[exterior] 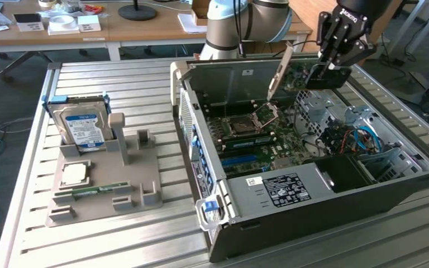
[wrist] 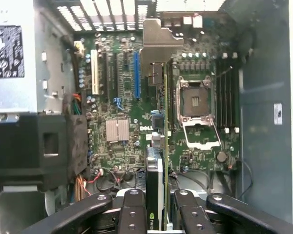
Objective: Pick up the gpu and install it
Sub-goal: 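Insert the gpu into the slot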
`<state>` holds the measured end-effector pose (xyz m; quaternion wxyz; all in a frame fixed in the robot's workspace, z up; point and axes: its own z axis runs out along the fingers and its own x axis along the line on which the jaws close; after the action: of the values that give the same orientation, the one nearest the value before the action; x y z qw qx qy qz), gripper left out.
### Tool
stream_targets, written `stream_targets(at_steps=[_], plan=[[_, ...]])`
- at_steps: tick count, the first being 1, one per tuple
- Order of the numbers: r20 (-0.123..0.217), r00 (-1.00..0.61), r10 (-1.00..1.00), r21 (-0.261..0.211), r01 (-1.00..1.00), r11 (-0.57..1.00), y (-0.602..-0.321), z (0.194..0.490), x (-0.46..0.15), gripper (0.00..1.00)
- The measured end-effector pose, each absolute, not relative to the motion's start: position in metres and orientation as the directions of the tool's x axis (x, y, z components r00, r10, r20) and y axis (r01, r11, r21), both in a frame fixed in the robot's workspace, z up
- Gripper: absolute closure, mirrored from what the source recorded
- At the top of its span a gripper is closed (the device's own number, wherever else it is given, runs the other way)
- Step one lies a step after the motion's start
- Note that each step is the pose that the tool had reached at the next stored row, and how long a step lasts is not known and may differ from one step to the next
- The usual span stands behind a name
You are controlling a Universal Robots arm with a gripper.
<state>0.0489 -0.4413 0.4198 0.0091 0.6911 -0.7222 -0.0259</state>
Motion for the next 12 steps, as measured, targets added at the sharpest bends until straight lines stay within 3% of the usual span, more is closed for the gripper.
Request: stream_targets(at_steps=[12], plan=[[-0.023,0.001,-1.000,0.037,-0.999,-0.002,-0.4398,0.4171,0.0488,0.73]])
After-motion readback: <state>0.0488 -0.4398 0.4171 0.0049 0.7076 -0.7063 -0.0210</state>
